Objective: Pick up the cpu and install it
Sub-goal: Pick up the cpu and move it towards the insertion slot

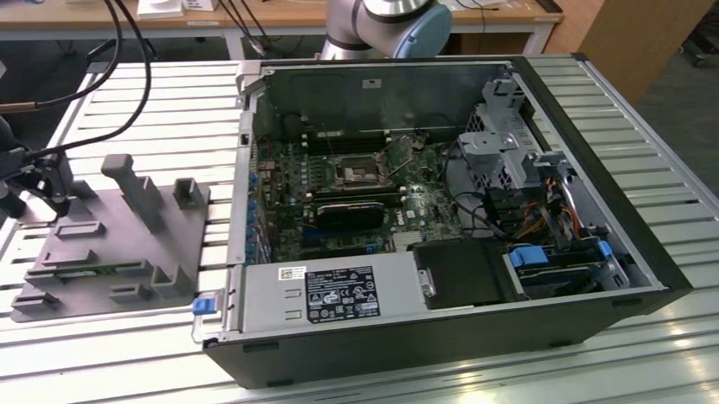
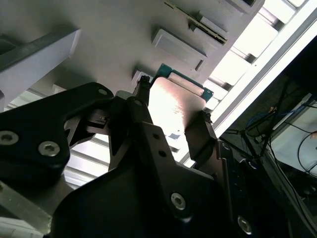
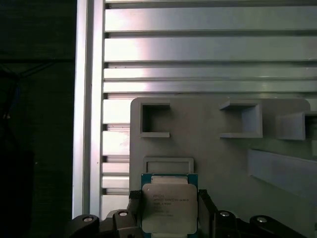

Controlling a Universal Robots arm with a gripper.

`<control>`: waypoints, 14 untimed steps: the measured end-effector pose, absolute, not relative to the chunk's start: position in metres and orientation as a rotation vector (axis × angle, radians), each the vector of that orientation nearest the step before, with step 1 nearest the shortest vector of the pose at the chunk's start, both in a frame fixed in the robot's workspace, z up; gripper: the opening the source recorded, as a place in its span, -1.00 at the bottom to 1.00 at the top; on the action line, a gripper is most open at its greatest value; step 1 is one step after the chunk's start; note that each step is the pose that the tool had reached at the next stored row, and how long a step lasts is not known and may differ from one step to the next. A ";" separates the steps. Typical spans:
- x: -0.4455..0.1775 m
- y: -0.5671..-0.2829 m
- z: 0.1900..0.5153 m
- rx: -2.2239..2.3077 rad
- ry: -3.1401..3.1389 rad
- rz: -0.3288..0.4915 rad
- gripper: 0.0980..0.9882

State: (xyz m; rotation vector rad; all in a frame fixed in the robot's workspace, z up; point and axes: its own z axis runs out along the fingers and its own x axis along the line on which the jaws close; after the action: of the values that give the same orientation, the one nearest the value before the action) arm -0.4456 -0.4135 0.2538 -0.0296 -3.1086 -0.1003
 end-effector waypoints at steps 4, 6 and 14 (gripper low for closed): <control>-0.446 -0.413 0.256 -0.030 -3.109 -0.100 -0.01; -0.446 -0.413 0.258 -0.030 -3.109 -0.100 -0.01; -0.446 -0.413 0.263 -0.030 -3.109 -0.100 -0.01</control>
State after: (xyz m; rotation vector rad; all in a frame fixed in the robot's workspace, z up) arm -0.4456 -0.4131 0.2632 -0.0297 -3.1086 -0.1003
